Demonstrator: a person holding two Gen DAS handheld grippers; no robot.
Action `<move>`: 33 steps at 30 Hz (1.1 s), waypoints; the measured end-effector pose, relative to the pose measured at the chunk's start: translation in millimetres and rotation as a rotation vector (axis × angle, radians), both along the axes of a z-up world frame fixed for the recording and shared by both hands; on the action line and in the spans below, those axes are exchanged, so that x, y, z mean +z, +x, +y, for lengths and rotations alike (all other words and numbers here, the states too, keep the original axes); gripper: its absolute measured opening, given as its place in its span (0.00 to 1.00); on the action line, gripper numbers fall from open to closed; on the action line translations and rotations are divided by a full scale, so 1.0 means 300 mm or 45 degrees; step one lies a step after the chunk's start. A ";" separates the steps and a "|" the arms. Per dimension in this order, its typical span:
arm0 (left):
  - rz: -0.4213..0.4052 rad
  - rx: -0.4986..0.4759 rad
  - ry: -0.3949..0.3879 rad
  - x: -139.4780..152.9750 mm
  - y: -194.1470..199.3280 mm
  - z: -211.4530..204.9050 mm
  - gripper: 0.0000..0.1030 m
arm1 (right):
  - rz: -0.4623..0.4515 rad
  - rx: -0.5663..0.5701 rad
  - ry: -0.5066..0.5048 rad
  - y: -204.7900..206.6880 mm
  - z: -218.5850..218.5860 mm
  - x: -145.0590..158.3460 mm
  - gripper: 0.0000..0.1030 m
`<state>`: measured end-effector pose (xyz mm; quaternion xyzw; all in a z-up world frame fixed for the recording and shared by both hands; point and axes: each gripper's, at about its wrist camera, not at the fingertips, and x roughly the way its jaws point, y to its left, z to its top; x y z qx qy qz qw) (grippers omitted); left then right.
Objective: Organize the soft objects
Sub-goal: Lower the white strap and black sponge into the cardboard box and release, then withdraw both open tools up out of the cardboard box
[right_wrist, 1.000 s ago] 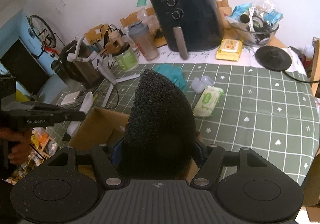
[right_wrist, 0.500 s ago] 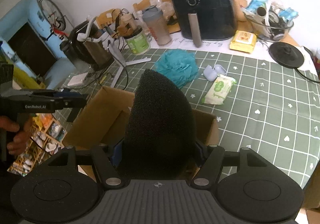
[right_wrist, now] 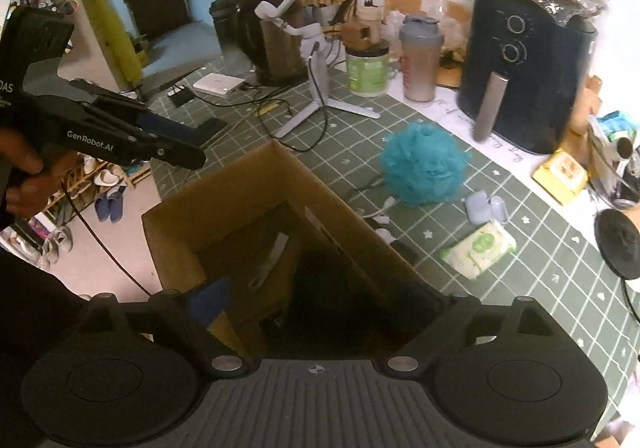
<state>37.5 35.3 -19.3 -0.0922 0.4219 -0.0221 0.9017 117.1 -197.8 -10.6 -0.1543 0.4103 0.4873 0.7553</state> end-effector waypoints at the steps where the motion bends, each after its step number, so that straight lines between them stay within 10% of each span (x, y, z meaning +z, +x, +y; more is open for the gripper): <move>1: 0.004 0.006 -0.002 -0.002 0.000 0.000 0.45 | 0.000 -0.016 -0.008 0.001 -0.001 -0.005 0.91; 33: 0.036 -0.056 0.163 0.025 0.069 -0.086 0.71 | -0.123 -0.809 -0.007 -0.011 -0.212 -0.074 1.00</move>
